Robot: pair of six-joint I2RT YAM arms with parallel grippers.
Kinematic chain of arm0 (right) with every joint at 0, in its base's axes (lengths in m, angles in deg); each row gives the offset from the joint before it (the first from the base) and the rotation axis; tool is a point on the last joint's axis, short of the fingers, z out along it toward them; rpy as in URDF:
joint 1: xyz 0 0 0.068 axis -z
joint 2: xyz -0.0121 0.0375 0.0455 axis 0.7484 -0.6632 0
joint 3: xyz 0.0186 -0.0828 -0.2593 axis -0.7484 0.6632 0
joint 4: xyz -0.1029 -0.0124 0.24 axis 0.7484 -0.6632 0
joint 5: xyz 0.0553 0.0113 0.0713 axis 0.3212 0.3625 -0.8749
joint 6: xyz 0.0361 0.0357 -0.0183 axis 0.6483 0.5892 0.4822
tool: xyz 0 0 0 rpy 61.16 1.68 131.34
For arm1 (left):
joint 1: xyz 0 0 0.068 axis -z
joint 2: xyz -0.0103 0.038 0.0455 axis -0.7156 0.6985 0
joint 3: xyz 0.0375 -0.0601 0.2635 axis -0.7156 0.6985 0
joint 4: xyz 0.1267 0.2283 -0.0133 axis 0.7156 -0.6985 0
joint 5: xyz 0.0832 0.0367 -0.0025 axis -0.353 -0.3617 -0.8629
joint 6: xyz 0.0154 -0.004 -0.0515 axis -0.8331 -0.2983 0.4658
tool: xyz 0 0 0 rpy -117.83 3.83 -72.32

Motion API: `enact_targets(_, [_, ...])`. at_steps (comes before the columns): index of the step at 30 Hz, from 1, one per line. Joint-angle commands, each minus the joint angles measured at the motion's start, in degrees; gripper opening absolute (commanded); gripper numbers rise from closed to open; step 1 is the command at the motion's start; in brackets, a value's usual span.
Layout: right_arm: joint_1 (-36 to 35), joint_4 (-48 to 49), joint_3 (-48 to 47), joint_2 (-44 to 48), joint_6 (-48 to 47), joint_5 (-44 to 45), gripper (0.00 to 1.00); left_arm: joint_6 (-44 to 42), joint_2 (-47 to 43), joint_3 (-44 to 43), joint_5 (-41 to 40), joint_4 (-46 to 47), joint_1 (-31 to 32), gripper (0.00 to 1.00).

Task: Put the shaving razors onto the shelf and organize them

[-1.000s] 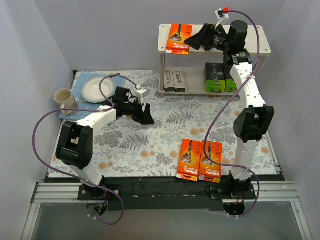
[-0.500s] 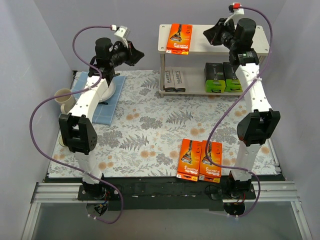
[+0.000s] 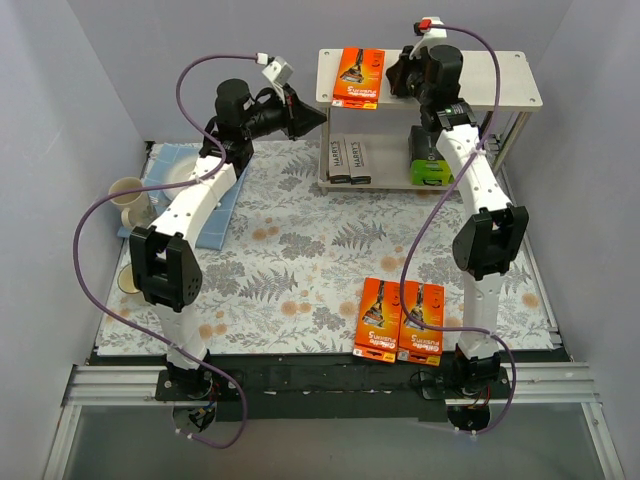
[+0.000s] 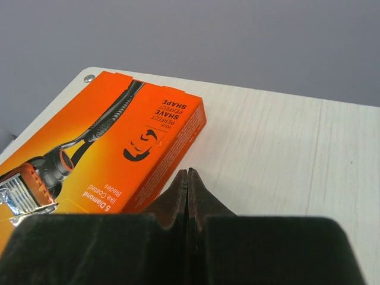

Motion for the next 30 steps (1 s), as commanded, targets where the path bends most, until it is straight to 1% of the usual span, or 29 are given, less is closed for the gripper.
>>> enact_targets(1, [-0.2, 1.3, -3.3, -0.3, -2.0, 3.9, 0.03, 0.7, -2.9, 1.0, 3.3, 0.9, 1.9, 0.0])
enact_targets(6, [-0.9, 2.5, -4.1, -2.3, -2.0, 1.9, 0.03, 1.4, -1.4, 0.9, 3.1, 1.2, 4.1, 0.0])
enact_targets(12, [-2.0, 3.2, -4.6, -3.8, -2.0, 1.8, 0.03, 1.0, 0.3, -1.0, 1.3, 1.3, 5.4, 0.0])
enact_targets(22, [-2.3, 4.3, -6.0, -6.2, -2.2, 2.4, 0.03, -0.5, 3.4, -4.0, -2.7, 1.0, 6.1, 0.0])
enact_targets(25, [-2.2, 4.3, -6.2, -6.4, -2.3, 3.1, 0.03, -0.2, 4.2, -5.3, -5.1, 1.4, 6.1, 0.0])
enact_targets(30, [-2.2, 4.5, -6.3, -6.5, -2.9, 3.9, 0.02, 0.2, 5.9, -7.7, -4.9, 3.0, 6.1, 0.0])
